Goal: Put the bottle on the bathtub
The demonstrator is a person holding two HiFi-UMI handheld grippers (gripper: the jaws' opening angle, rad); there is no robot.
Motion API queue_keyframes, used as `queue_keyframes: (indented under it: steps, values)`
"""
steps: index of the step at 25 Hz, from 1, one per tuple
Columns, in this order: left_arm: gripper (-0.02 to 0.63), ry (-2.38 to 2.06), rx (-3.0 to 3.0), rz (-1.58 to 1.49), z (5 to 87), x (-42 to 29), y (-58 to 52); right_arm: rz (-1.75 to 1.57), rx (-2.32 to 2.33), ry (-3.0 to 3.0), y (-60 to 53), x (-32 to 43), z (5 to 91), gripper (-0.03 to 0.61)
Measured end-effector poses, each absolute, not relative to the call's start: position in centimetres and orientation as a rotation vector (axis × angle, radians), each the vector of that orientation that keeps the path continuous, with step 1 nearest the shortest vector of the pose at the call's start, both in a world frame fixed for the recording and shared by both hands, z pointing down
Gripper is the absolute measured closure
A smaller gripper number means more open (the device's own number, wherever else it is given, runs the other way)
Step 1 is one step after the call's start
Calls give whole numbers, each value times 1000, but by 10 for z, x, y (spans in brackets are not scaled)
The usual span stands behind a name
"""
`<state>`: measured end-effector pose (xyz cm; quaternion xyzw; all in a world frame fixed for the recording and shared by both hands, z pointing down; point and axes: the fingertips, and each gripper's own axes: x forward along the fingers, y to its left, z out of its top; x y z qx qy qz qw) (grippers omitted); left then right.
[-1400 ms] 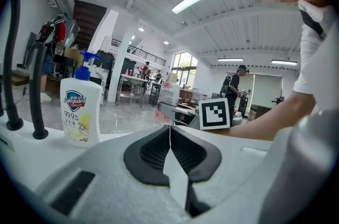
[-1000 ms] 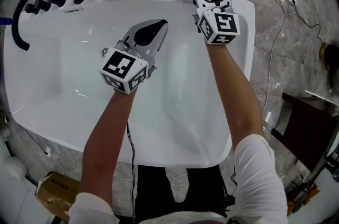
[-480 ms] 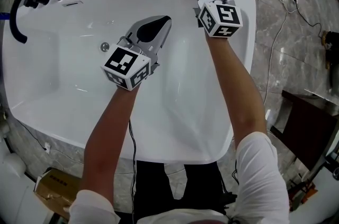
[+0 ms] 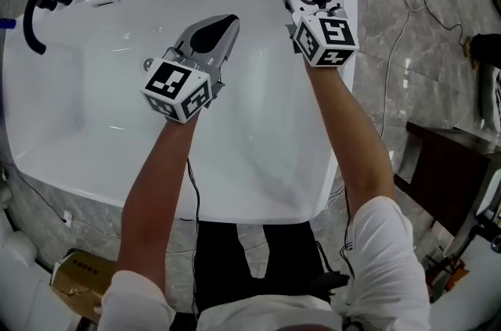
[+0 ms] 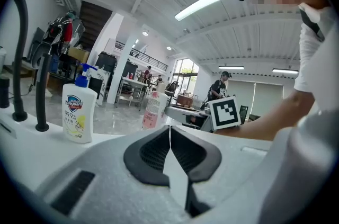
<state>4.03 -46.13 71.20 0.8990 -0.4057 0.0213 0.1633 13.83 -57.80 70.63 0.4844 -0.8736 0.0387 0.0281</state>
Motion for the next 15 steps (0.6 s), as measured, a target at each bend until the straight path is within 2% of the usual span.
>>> queue_keyframes:
  steps: [4,7,15]
  values:
    - [594,-1124,2563,-4,682,41,-434,216,1424,-2728,-528,147,685,362]
    - [594,-1072,2579,-55,651,44,-401,235,1399,-2765,-484,149,649,448]
    - [594,-1083,2679,-99,509,38,-320,267,1220,-2968,-357,127,501,526]
